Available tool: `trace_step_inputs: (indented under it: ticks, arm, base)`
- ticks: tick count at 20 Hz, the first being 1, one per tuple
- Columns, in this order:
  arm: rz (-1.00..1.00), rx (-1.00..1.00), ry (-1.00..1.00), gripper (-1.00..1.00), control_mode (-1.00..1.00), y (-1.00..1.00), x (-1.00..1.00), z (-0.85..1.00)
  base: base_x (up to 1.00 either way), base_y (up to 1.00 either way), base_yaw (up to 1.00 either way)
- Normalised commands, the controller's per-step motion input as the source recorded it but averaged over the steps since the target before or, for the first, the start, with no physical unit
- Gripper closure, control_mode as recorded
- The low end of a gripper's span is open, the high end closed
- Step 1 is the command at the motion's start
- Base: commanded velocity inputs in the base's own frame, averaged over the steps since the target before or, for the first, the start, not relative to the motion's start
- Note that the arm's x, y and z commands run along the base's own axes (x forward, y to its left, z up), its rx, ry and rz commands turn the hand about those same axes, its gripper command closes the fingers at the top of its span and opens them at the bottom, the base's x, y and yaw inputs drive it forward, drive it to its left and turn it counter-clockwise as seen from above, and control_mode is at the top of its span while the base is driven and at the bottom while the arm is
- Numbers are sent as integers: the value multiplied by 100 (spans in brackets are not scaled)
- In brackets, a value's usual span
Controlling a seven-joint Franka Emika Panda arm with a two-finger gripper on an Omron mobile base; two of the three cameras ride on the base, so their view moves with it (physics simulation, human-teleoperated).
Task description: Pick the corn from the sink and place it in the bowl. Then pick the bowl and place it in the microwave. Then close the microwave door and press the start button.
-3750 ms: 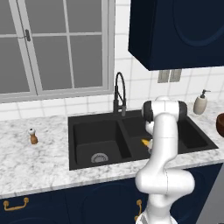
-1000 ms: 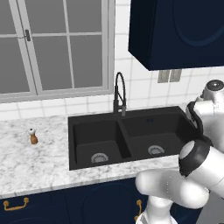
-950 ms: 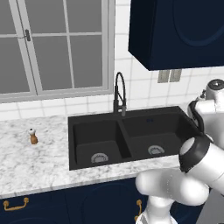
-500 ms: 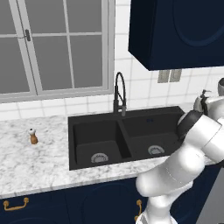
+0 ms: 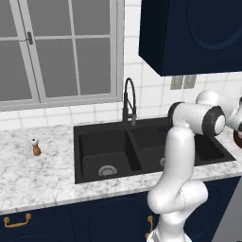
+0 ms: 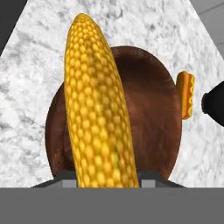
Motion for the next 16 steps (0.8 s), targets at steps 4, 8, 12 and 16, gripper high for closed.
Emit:
trace_step_inputs:
  ticks: [4, 8, 12, 16]
  arm:
    - [0, 19, 3, 100, -100, -97, 39, 4]
    - [0, 26, 13, 100, -100, -86, 18, 43]
    - [-3, 10, 23, -100, -100, -13, 1, -25]
    - [-6, 0, 29, -100, -100, 42, -3, -51]
  base:
    - [0, 0, 0]
    - [0, 0, 0]
    - [0, 0, 0]
    - [0, 0, 0]
